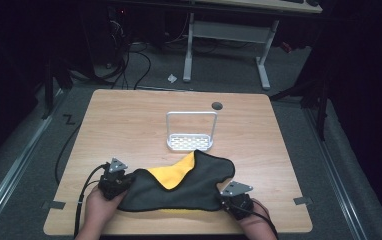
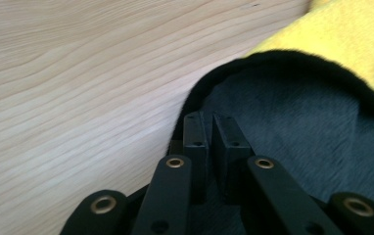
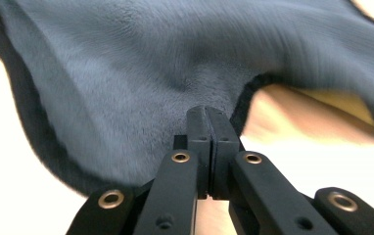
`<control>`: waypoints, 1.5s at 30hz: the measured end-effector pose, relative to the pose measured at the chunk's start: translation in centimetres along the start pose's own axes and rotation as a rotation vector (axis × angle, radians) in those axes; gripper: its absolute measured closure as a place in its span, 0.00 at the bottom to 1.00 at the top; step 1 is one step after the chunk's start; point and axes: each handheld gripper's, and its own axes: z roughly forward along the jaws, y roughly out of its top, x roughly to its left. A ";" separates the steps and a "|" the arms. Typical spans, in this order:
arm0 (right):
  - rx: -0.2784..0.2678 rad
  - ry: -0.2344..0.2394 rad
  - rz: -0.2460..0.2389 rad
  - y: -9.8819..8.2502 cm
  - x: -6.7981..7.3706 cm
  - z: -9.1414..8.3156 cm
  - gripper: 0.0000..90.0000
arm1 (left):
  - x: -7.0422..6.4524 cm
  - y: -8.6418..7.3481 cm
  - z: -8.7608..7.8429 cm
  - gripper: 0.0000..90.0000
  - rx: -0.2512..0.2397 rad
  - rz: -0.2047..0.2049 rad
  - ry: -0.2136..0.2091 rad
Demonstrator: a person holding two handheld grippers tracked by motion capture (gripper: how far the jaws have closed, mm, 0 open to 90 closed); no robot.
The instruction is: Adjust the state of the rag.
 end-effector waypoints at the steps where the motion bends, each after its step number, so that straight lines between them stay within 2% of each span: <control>1: 0.002 -0.013 0.016 -0.2 -0.7 -0.1 1.00 | 0.1 -0.1 -0.2 0.95 0.001 -0.007 0.003; 3: 0.011 -0.031 0.052 -0.5 -1.8 -0.4 1.00 | 0.1 -0.4 -0.5 0.95 0.007 -0.013 0.013; 6: 0.029 -0.081 0.080 -1.1 -2.7 -1.0 1.00 | -0.1 -0.9 -1.1 0.95 0.020 -0.018 0.020; 10: 0.057 -0.118 0.068 -1.0 -2.7 -1.2 1.00 | -0.6 -0.7 -1.3 0.95 0.046 0.007 0.033; 12: 0.039 -0.115 0.052 -0.7 -2.3 -1.3 0.99 | -0.9 -0.4 -1.3 0.95 0.021 0.012 0.012; 14: -0.003 -0.107 0.054 -0.3 -2.2 -1.7 0.98 | -1.3 0.0 -1.0 0.93 -0.009 0.027 -0.009; 17: -0.055 -0.118 0.059 0.4 -2.4 -2.0 0.97 | -2.0 0.5 -0.3 0.90 -0.009 0.052 -0.024; 19: -0.075 -0.121 0.059 0.9 -2.9 -1.4 0.97 | -2.2 0.5 0.3 0.90 0.026 0.066 -0.023; 21: -0.073 -0.099 0.069 1.4 -3.5 -0.5 0.97 | -2.4 0.3 0.3 0.91 0.026 0.064 -0.029; 24: -0.034 -0.080 0.086 1.6 -4.1 1.1 0.97 | -3.1 -0.3 -0.2 0.93 0.030 0.052 -0.068; 26: -0.003 -0.088 0.076 1.1 -4.1 1.5 0.97 | -4.1 -0.6 -0.3 0.93 0.034 0.073 -0.094; 30: 0.007 -0.124 0.096 -0.6 -4.2 -0.1 0.97 | -5.5 -0.2 -0.1 0.93 0.064 0.131 -0.104; 34: 0.034 -0.147 0.177 -2.9 -5.2 -2.3 0.96 | -5.2 0.3 0.3 0.93 0.072 0.109 -0.155; 37: 0.044 -0.187 0.203 -3.7 -5.5 -3.4 0.94 | -5.2 0.7 0.6 0.94 0.091 0.122 -0.165; 38: 0.037 -0.206 0.201 -3.7 -5.5 -3.6 0.94 | -5.3 0.9 0.6 0.94 0.100 0.130 -0.167; 40: -0.013 -0.217 0.198 -3.6 -5.5 -4.1 0.93 | -5.4 1.1 0.7 0.93 0.098 0.135 -0.170; 41: -0.038 -0.219 0.197 -3.3 -5.4 -4.2 0.92 | -5.4 1.1 0.7 0.93 0.089 0.135 -0.172; 44: -0.104 -0.227 0.181 -2.2 -5.8 -3.8 0.89 | -5.7 1.1 0.8 0.86 0.023 0.149 -0.140; 45: -0.122 -0.233 0.175 -1.8 -6.0 -3.4 0.89 | -5.8 1.0 1.0 0.86 0.035 0.152 -0.129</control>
